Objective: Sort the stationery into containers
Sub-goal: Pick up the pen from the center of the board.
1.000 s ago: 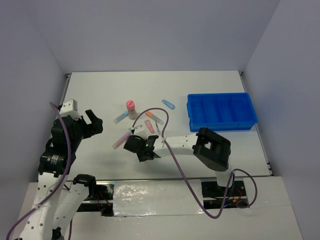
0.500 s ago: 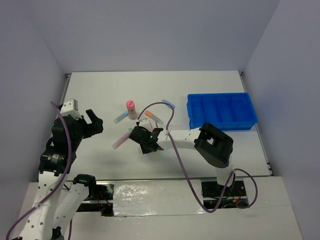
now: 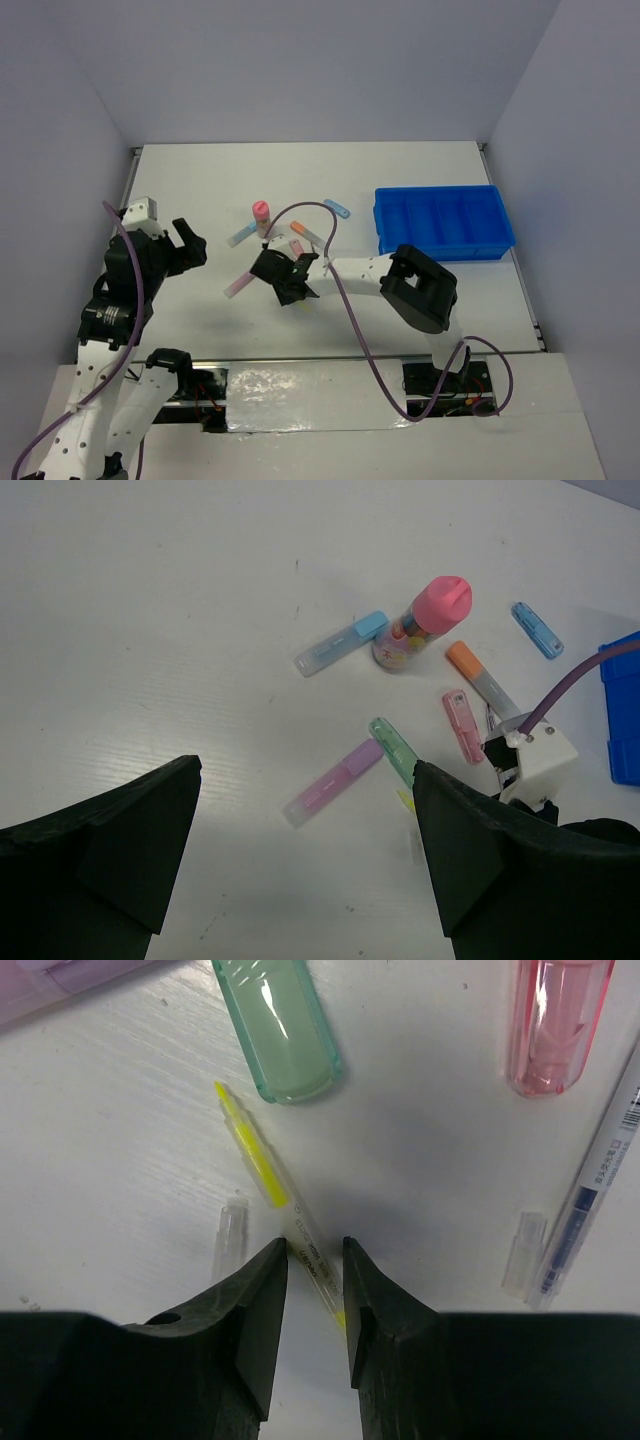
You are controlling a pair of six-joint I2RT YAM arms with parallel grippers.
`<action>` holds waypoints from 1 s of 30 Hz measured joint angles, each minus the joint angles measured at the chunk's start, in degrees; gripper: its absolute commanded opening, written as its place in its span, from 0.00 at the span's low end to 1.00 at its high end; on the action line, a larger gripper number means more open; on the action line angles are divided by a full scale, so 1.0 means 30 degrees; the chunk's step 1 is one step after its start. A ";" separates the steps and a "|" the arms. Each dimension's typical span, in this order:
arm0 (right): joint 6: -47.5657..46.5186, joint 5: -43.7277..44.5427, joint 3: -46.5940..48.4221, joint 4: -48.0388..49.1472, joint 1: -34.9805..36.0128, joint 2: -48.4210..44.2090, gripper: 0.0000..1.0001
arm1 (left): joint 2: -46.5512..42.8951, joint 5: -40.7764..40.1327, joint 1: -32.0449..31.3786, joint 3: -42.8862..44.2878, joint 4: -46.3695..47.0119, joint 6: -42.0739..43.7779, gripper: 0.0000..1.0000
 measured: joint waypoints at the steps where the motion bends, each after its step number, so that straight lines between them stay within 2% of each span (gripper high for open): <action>1: -0.0117 -0.0015 0.0058 0.0080 -0.0029 0.0066 0.35 | 0.0051 0.0000 0.0000 0.0000 0.0000 0.0000 0.99; 2: -0.0211 -0.0044 0.0080 0.0160 -0.0051 0.0087 0.34 | 0.0087 0.0000 0.0000 0.0000 0.0000 -0.0007 0.99; 3: -0.0255 -0.0080 0.0087 0.0182 -0.0087 0.0087 0.25 | 0.0117 0.0000 0.0000 0.0000 0.0000 0.0000 0.99; 10: -0.0503 -0.0124 0.0087 0.0219 -0.0270 0.0080 0.11 | 0.0131 0.0000 0.0000 0.0000 0.0000 -0.0007 0.99; 11: -0.0539 -0.0124 0.0087 0.0211 -0.0270 0.0073 0.02 | 0.0131 0.0000 0.0000 0.0000 0.0000 -0.0007 0.99; 12: -0.0561 -0.0109 0.0080 0.0211 -0.0270 0.0066 0.00 | 0.0131 0.0000 0.0000 0.0000 0.0000 -0.0007 0.99; 19: -0.0911 -0.0058 -0.0969 -0.0109 -0.0277 -0.0874 0.00 | 0.0284 -0.0095 -0.0117 0.0029 -0.0051 -0.0095 0.99; 23: -0.0911 0.0080 -0.3723 -0.0743 -0.0277 -0.4284 0.00 | 0.1392 0.0124 -0.0481 0.0423 -0.0503 -0.1173 0.99; 26: -0.0838 0.0415 -0.5085 -0.1603 -0.0277 -0.8116 0.00 | 0.2135 0.0226 -0.2004 0.0117 -0.0197 -0.2754 0.97; 28: -0.0765 0.0765 -0.5253 -0.1989 -0.0277 -1.0258 0.00 | 0.2747 -0.0321 -0.4058 -0.0452 0.0117 -0.4065 0.95; 30: -0.0670 0.1122 -0.5319 -0.2346 -0.0277 -1.1985 0.00 | 0.3738 -0.1319 -0.7184 -0.1071 0.0576 -0.5544 0.97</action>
